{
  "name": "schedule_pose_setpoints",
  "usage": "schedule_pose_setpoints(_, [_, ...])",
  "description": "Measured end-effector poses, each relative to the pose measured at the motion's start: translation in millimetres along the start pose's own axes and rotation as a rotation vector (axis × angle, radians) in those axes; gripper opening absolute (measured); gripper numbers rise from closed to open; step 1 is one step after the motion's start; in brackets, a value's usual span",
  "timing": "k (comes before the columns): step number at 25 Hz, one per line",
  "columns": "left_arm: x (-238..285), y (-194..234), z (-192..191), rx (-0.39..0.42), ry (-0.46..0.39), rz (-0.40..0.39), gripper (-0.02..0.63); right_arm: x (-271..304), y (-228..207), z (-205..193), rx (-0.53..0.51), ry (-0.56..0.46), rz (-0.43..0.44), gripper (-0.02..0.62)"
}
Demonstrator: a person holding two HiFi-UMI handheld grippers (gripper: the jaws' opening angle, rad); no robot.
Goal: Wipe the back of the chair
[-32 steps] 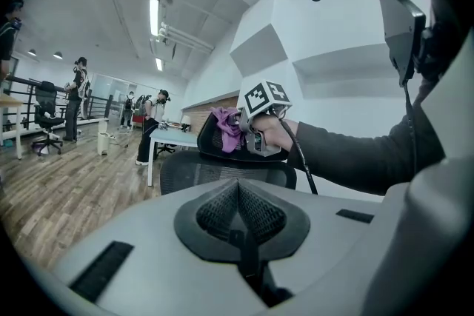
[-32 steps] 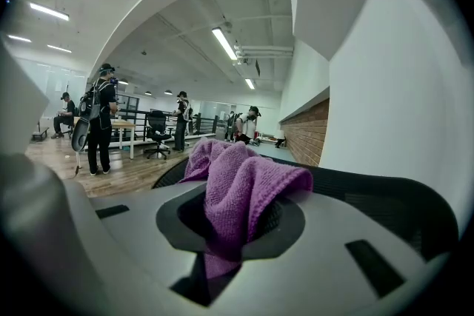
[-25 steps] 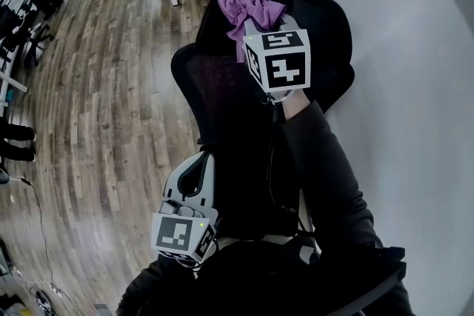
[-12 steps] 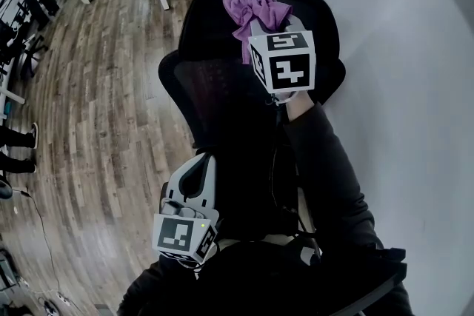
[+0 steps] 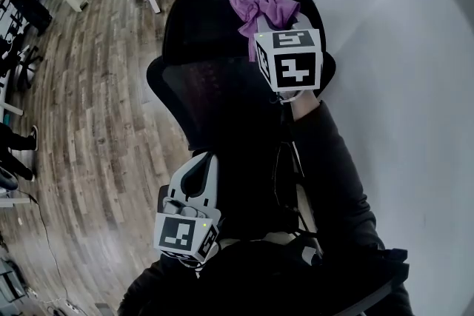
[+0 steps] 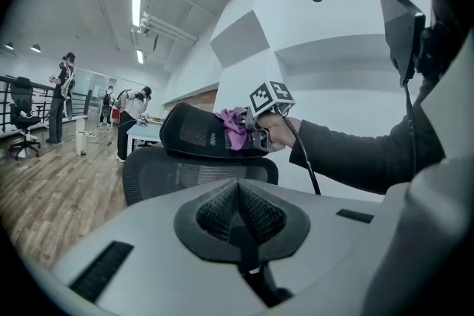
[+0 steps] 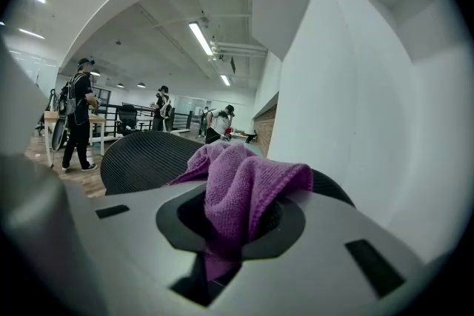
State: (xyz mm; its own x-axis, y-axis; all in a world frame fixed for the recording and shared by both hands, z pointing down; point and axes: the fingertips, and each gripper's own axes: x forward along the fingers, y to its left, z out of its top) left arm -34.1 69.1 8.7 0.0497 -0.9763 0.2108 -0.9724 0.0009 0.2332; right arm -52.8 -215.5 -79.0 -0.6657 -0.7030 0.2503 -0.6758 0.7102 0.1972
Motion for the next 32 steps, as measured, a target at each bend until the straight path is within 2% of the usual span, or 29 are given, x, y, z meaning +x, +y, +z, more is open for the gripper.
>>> schedule_pose_setpoints(4, [1.6,-5.2,-3.1,0.030,0.000,-0.021,0.000,-9.8,-13.8,-1.3,-0.003,0.003,-0.033,0.066])
schedule_pose_setpoints(8, [-3.5,-15.3,3.7,0.037,-0.005,-0.043,0.000,-26.5,-25.8,7.1,-0.008,0.003,-0.064,0.066])
schedule_pose_setpoints(15, [4.3,-23.1,-3.5,0.043,0.000,-0.072,0.000,-36.0,-45.0,-0.7,-0.010,0.001,-0.105,0.066])
schedule_pose_setpoints(32, [9.2,-32.3,-9.7,0.057,-0.008,-0.094,0.000,-52.4,-67.3,-11.0,0.010,-0.015,-0.143,0.066])
